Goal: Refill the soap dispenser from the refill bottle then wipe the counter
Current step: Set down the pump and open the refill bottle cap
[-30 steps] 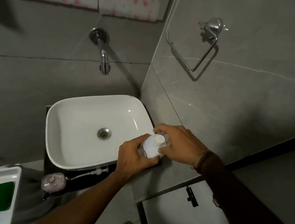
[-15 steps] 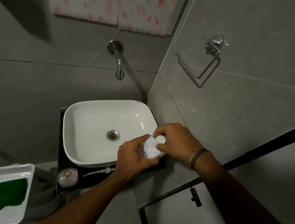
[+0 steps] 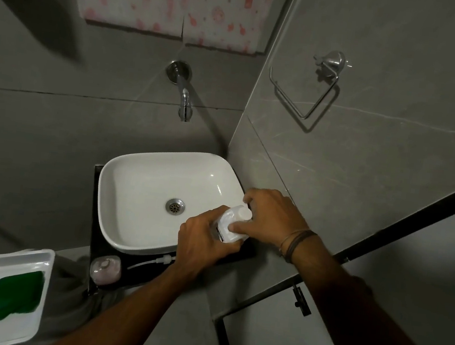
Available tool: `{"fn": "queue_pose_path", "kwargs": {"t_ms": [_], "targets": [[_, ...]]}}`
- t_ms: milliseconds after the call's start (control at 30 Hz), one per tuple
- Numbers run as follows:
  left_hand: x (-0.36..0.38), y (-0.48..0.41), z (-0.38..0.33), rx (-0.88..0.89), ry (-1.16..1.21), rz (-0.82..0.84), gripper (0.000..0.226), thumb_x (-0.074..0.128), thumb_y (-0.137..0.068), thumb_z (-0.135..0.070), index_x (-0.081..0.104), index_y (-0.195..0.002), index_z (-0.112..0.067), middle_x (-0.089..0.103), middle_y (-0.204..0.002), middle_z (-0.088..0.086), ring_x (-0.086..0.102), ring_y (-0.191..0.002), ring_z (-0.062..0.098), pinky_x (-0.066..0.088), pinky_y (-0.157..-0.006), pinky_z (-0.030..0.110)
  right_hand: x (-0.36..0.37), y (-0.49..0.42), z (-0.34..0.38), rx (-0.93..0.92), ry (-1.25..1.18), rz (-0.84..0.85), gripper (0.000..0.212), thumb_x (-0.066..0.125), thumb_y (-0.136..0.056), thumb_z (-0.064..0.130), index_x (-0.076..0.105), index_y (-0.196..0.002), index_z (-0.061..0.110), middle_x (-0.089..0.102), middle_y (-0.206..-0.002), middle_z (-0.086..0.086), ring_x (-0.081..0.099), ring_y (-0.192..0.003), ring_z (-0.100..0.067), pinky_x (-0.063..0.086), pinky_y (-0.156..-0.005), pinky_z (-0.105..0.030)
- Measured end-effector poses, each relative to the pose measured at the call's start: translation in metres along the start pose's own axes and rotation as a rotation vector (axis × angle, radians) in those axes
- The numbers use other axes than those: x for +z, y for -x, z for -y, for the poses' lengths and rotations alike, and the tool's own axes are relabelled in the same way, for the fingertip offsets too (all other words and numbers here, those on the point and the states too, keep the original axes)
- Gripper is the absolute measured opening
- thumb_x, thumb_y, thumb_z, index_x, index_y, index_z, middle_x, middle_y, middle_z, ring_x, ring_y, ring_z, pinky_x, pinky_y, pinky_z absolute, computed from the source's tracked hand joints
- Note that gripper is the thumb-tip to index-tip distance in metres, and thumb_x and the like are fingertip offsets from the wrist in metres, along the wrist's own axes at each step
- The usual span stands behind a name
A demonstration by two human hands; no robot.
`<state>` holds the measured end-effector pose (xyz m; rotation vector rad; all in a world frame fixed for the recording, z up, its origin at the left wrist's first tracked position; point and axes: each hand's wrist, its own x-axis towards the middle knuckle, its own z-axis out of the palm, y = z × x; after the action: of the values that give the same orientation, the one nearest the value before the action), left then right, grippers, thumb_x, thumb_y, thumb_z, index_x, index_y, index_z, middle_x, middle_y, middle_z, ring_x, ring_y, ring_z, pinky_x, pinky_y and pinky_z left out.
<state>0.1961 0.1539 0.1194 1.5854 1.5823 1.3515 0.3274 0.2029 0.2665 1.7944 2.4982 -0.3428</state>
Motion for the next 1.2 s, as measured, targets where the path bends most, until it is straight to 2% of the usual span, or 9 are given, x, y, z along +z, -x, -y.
{"fn": "queue_pose_path", "kwargs": {"t_ms": [133, 200, 333, 500, 633, 700, 800, 1033, 1200], "targets": [[0.001, -0.001, 0.004, -0.025, 0.004, -0.012, 0.067, 0.095, -0.065, -0.053, 0.068, -0.124, -0.039, 0.067, -0.101, -0.04, 0.066, -0.095, -0.018, 0.049, -0.079, -0.003, 0.009, -0.003, -0.006, -0.071, -0.17, -0.081, 0.033, 0.081, -0.08, 0.03, 0.073, -0.112, 0.024, 0.071, -0.111, 0.001, 0.067, -0.096, -0.018, 0.059, -0.086, -0.03], [0.0, -0.004, 0.004, -0.032, 0.0, -0.011, 0.068, 0.093, -0.064, -0.056, 0.061, -0.124, -0.047, 0.063, -0.098, -0.05, 0.063, -0.099, -0.021, 0.049, -0.078, -0.004, 0.015, -0.001, -0.013, -0.082, -0.271, -0.117, 0.034, 0.083, -0.077, 0.019, 0.075, -0.11, 0.026, 0.069, -0.11, 0.007, 0.066, -0.093, -0.012, 0.06, -0.084, -0.027], [-0.002, -0.009, 0.012, -0.012, -0.024, -0.017, 0.062, 0.091, -0.064, -0.054, 0.06, -0.117, -0.061, 0.07, -0.105, -0.034, 0.07, -0.095, -0.005, 0.058, -0.074, 0.013, 0.031, 0.005, -0.027, -0.062, -0.514, -0.289, 0.028, 0.078, -0.078, 0.011, 0.076, -0.101, 0.027, 0.067, -0.1, 0.012, 0.068, -0.088, -0.007, 0.056, -0.073, -0.013], [0.009, -0.009, 0.02, -0.036, -0.049, 0.004, 0.05, 0.085, -0.065, -0.054, 0.064, -0.11, -0.048, 0.072, -0.092, -0.029, 0.07, -0.079, -0.001, 0.053, -0.064, 0.012, 0.047, -0.007, -0.017, 0.095, -0.297, -0.118, 0.084, 0.07, -0.057, 0.08, 0.06, -0.124, 0.031, 0.06, -0.11, 0.011, 0.06, -0.093, -0.01, 0.053, -0.076, -0.025], [0.017, -0.013, 0.021, -0.026, -0.041, -0.004, 0.061, 0.086, -0.063, -0.054, 0.059, -0.117, -0.049, 0.068, -0.104, -0.038, 0.071, -0.086, -0.005, 0.056, -0.069, 0.011, 0.04, -0.023, -0.019, -0.014, -0.192, -0.087, 0.031, 0.077, -0.083, 0.039, 0.071, -0.111, 0.026, 0.071, -0.112, 0.001, 0.067, -0.095, -0.017, 0.055, -0.081, -0.027], [0.016, -0.016, 0.021, -0.031, -0.038, -0.006, 0.063, 0.085, -0.062, -0.056, 0.057, -0.119, -0.052, 0.063, -0.1, -0.052, 0.067, -0.087, -0.016, 0.051, -0.071, 0.003, 0.038, -0.026, -0.026, -0.099, -0.247, -0.011, 0.044, 0.079, -0.079, 0.019, 0.068, -0.121, 0.028, 0.067, -0.122, 0.002, 0.065, -0.108, -0.019, 0.057, -0.093, -0.033], [0.016, -0.02, 0.025, -0.045, -0.047, -0.003, 0.058, 0.086, -0.064, -0.053, 0.062, -0.117, -0.057, 0.07, -0.102, -0.04, 0.071, -0.092, -0.008, 0.053, -0.073, 0.008, 0.035, -0.029, -0.03, -0.065, -0.257, -0.023, 0.073, 0.088, -0.07, 0.035, 0.055, -0.135, 0.03, 0.06, -0.129, 0.003, 0.062, -0.11, -0.019, 0.057, -0.094, -0.037], [0.019, -0.026, 0.034, -0.066, -0.039, 0.016, 0.054, 0.09, -0.064, -0.049, 0.067, -0.113, -0.047, 0.074, -0.093, -0.018, 0.072, -0.087, 0.009, 0.059, -0.07, 0.025, 0.042, -0.026, -0.039, 0.016, -0.483, -0.415, 0.038, 0.084, -0.078, 0.027, 0.072, -0.114, 0.026, 0.067, -0.107, 0.015, 0.063, -0.08, 0.003, 0.047, -0.068, 0.002], [0.014, -0.016, 0.047, -0.071, -0.043, 0.031, 0.052, 0.092, -0.067, -0.05, 0.07, -0.114, -0.044, 0.072, -0.094, -0.018, 0.071, -0.091, 0.01, 0.055, -0.069, 0.02, 0.108, -0.009, -0.066, 0.357, -0.875, -0.589, 0.037, 0.09, -0.069, 0.013, 0.073, -0.098, 0.027, 0.072, -0.084, 0.02, 0.071, -0.076, 0.006, 0.059, -0.062, -0.013]]}}
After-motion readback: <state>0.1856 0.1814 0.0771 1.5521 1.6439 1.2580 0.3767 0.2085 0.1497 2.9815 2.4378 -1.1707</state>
